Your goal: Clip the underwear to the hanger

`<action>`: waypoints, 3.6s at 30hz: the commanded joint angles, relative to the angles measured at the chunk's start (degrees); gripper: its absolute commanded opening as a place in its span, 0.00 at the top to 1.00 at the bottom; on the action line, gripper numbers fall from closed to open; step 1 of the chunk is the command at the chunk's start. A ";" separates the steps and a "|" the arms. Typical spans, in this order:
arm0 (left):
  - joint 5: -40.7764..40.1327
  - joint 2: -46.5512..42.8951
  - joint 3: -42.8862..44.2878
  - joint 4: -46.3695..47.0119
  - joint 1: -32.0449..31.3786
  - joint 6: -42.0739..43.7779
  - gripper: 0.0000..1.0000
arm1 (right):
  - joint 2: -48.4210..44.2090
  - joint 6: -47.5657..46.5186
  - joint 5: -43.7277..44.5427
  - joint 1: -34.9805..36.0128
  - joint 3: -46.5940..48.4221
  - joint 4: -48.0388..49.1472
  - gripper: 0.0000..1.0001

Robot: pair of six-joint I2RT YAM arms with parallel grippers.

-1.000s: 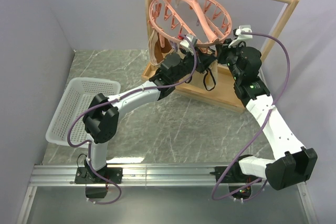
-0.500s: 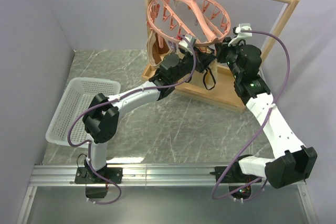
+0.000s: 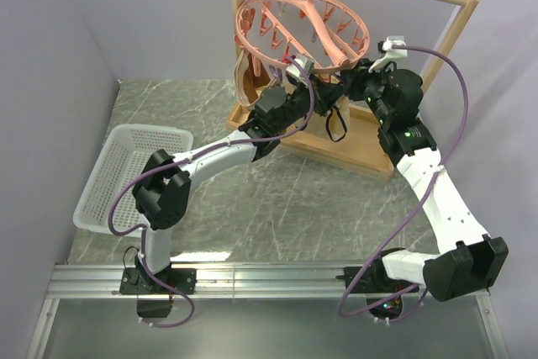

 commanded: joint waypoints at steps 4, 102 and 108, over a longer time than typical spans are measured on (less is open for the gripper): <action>0.03 -5.29 3.31 17.67 0.04 1.96 1.00 | 1.64 3.98 -1.92 -1.35 -0.49 -11.82 0.59; 7.42 -35.70 -20.77 -73.38 38.18 14.52 0.01 | -23.05 -4.10 -12.47 -7.06 -25.09 -19.82 0.00; 8.20 -37.72 -23.50 -72.41 40.03 13.47 0.01 | -27.36 -2.96 -12.20 -6.97 -27.55 -19.99 0.00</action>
